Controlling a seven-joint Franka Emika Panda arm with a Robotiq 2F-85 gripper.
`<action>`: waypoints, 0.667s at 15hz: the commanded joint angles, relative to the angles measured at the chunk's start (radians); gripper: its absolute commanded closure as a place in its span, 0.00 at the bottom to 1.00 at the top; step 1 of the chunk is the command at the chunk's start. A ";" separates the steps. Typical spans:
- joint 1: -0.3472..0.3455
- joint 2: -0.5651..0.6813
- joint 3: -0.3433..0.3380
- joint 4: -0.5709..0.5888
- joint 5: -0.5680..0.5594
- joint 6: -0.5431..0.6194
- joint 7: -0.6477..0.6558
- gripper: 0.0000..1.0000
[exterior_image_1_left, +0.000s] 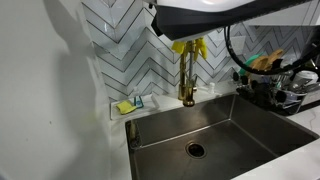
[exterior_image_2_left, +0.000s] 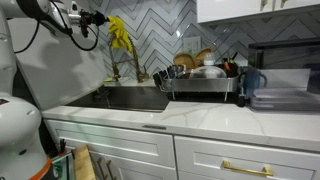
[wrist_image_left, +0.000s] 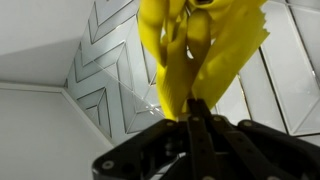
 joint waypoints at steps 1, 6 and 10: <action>0.028 0.007 -0.033 -0.009 0.005 -0.002 -0.070 1.00; 0.021 -0.034 -0.075 -0.039 0.019 0.009 -0.153 1.00; 0.024 -0.031 -0.080 -0.053 0.076 0.039 -0.237 1.00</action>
